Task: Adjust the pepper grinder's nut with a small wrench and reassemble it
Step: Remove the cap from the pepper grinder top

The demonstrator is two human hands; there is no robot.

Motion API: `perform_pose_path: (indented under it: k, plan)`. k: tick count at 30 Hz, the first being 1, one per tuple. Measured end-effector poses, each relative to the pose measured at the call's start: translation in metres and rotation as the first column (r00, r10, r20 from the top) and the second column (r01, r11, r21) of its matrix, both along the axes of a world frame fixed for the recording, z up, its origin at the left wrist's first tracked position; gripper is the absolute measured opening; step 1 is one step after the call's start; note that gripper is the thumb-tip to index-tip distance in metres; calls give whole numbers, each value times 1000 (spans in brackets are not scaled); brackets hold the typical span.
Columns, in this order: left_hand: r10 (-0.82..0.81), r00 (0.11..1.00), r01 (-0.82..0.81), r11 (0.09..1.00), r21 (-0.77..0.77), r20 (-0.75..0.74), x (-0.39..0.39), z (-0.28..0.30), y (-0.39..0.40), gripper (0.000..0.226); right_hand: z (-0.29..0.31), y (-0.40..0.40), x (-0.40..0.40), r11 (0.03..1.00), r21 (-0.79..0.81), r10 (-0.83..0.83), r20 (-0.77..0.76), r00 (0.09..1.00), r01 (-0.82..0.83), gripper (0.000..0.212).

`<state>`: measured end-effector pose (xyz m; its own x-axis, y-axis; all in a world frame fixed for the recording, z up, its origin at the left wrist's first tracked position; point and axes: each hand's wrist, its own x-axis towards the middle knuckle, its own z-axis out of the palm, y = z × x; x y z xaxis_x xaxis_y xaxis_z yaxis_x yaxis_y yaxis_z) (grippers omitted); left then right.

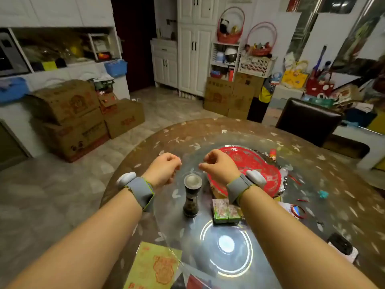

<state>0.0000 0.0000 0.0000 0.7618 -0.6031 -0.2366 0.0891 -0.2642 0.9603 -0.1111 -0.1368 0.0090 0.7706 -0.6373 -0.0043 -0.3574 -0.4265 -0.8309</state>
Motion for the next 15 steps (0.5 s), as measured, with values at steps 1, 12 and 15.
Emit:
perform_pose_path:
  k: [1, 12, 15]
  plan:
    - [-6, 999, 4, 1000, 31, 45, 0, -4, -1, 19, -4, 0, 0, 998, -56, 24, -37, 999, -26, 27]
    - [-73, 997, 71, 987, 142, 14, 4, -105, -8, 90, -82, 9, 25, 967, -210, 102, -203, 974, -145, 96]
    - [-113, 992, 101, 981, 168, 64, 4, -120, -12, 102, -94, 10, 30, 960, -244, 84, -207, 975, -135, 98]
